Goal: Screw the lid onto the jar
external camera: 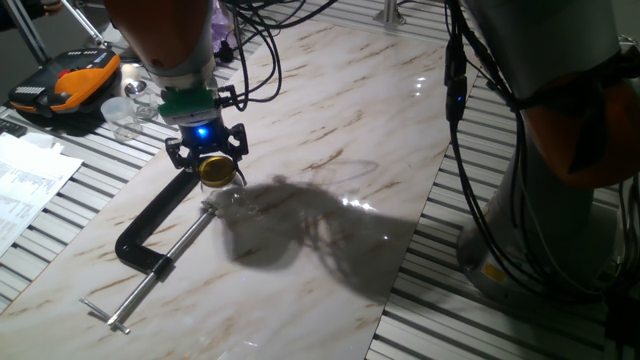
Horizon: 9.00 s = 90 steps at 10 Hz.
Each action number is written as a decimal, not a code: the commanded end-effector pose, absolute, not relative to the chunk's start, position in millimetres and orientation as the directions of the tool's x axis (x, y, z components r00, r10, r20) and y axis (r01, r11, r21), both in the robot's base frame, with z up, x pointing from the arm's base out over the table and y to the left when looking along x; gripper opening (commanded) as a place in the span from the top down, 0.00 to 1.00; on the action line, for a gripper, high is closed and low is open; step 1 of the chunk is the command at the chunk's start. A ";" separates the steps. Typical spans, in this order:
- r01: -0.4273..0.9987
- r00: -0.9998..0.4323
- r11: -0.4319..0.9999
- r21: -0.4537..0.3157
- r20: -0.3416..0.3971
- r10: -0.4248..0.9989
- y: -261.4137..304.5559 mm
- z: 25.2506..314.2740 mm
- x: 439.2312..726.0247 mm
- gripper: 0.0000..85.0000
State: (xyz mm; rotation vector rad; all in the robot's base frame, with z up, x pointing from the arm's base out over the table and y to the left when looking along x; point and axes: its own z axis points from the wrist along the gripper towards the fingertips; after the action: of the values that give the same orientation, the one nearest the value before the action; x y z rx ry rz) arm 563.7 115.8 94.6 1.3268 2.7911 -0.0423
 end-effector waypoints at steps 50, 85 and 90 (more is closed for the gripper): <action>-0.431 -0.901 0.898 -0.088 -0.015 -0.434 135.4 134.6 564.6 1.00; -0.421 -0.905 0.904 -0.070 -0.023 -0.424 98.9 145.9 574.6 1.00; -0.433 -0.901 0.900 -0.045 -0.006 -0.434 98.5 146.3 573.9 1.00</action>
State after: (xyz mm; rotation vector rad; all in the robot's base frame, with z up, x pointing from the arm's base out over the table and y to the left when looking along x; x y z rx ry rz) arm 573.9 98.7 146.3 -0.6909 3.0470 -0.0579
